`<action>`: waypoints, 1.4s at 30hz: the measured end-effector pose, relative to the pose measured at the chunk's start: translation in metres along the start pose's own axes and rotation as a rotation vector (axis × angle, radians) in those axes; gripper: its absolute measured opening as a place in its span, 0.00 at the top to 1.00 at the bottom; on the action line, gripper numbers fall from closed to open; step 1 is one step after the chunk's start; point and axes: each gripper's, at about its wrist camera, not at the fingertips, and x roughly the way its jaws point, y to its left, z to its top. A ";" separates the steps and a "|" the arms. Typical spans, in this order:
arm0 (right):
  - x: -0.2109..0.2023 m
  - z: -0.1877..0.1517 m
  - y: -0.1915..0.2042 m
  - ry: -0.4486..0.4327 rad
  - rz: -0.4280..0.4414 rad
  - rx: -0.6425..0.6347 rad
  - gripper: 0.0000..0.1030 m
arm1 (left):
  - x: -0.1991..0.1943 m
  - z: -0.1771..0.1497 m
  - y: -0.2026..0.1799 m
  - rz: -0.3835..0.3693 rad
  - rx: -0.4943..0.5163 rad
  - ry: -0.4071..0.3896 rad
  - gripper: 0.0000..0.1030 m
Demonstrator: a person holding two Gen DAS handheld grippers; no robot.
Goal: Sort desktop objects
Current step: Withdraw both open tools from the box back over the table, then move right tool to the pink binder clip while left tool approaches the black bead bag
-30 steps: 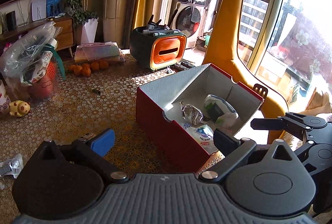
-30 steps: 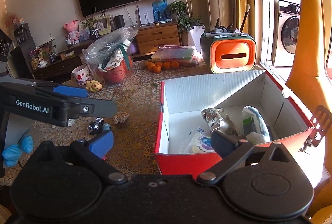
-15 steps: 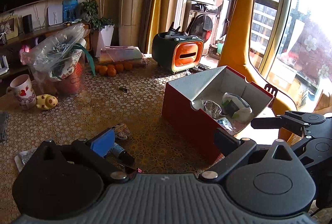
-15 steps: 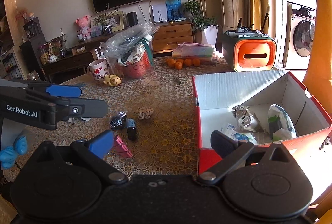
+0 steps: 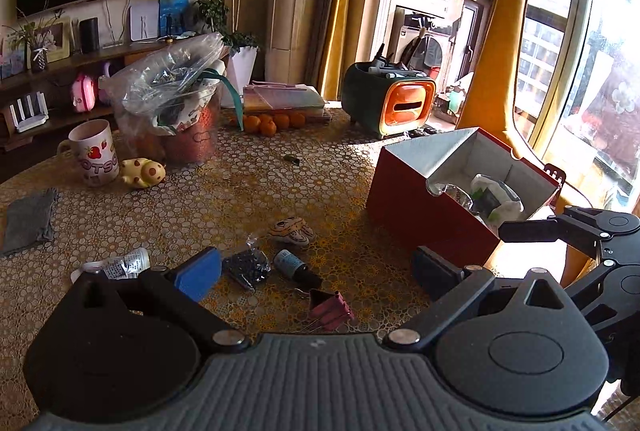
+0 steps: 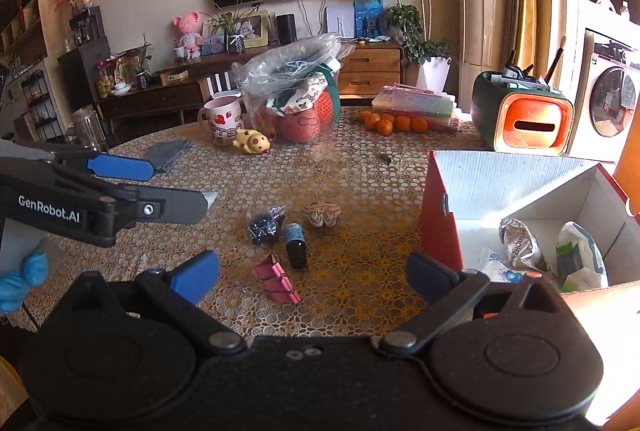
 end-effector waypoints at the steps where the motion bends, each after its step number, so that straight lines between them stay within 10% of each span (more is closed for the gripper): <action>1: 0.002 0.000 0.003 0.002 0.001 -0.006 0.03 | -0.001 -0.002 0.005 0.008 -0.008 -0.003 0.01; 24: 0.088 -0.025 0.029 0.081 0.018 -0.046 0.06 | 0.073 -0.040 0.060 0.129 -0.065 0.082 0.01; 42: 0.141 -0.034 0.037 0.095 -0.017 -0.037 0.29 | 0.156 -0.037 0.065 0.130 -0.077 0.148 0.01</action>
